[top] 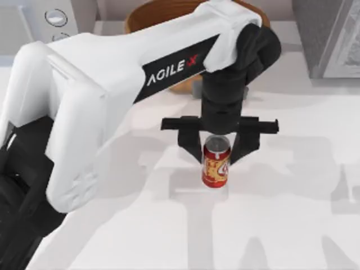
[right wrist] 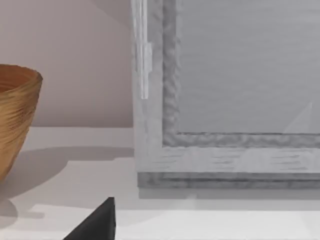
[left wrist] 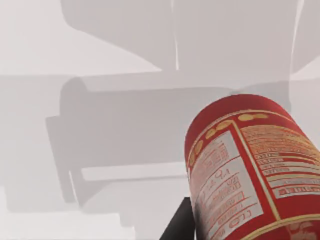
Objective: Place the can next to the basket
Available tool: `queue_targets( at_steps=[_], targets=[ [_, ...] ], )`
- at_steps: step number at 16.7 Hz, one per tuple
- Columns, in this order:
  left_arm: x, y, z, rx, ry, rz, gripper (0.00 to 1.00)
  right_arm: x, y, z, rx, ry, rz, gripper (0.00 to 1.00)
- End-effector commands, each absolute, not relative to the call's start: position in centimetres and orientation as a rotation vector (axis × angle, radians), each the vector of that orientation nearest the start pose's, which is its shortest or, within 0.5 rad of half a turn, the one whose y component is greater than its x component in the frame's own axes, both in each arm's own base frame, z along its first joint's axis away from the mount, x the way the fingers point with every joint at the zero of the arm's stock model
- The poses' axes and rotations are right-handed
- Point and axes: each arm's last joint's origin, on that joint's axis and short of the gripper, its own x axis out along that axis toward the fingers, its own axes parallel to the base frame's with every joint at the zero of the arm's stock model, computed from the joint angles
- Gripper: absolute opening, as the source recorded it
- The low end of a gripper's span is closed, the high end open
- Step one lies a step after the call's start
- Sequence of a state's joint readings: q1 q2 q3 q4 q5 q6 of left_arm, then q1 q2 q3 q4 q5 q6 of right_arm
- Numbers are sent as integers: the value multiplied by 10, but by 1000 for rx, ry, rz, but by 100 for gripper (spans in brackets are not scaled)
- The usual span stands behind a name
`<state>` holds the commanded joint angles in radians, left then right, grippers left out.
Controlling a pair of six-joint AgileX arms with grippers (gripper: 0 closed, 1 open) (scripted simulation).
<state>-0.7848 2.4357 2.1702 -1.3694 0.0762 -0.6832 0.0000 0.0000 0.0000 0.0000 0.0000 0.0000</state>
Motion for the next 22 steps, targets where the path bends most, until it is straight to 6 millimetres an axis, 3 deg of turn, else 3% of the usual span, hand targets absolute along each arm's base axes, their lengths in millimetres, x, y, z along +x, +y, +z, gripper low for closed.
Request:
queue_targets(
  at_steps=[5, 19, 22],
  targets=[
    [331, -360, 179, 21, 1570, -11, 0, 106, -1, 160, 0, 0, 0, 100],
    [331, -360, 172, 21, 1565, -11, 0, 106, -1, 160, 0, 0, 0, 100],
    [331, -360, 172, 21, 1565, -11, 23, 106, -1, 160, 0, 0, 0, 100]
  ],
)
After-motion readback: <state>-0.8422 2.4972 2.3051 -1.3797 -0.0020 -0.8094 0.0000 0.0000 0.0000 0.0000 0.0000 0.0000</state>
